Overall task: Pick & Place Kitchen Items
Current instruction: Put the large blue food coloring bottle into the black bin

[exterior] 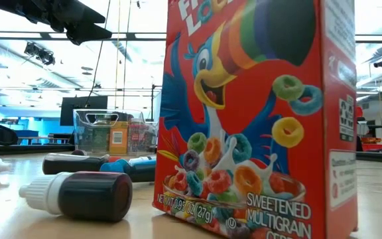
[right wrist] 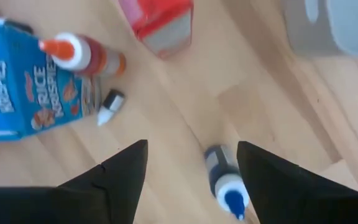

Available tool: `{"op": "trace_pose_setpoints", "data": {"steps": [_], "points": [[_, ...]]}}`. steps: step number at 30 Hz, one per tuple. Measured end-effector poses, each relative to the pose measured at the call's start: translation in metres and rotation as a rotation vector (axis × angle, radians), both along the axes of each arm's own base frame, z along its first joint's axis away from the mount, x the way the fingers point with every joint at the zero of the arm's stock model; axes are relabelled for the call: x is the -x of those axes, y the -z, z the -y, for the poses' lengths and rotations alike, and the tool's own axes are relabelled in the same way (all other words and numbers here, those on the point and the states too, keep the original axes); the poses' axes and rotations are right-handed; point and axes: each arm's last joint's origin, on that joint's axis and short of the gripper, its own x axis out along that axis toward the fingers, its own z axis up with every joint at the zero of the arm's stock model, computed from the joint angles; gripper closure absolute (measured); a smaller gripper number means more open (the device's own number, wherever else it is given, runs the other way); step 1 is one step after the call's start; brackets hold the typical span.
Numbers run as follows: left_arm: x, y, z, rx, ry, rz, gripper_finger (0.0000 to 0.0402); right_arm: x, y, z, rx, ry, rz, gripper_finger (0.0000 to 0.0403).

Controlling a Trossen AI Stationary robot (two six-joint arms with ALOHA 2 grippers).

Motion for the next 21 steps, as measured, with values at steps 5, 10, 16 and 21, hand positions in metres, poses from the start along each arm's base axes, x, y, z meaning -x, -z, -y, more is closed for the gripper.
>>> {"op": "trace_pose_setpoints", "data": {"steps": [5,10,16,21], "points": [[0.0,0.0,0.0,0.015,-0.001,0.003,0.009,0.003,0.003,-0.005,0.006,-0.018,-0.026,0.0129],[0.0,0.001,0.0,0.02,0.009,-0.001,0.009,0.01,0.027,-0.004,0.029,0.002,-0.094,0.0126],[0.0,0.001,0.001,0.021,0.016,-0.001,0.009,0.023,0.054,-0.003,0.024,0.085,-0.196,0.0128],[0.0,0.0,0.001,0.021,0.016,0.0,0.009,0.026,0.06,-0.004,-0.02,0.106,-0.219,0.0129]]}}
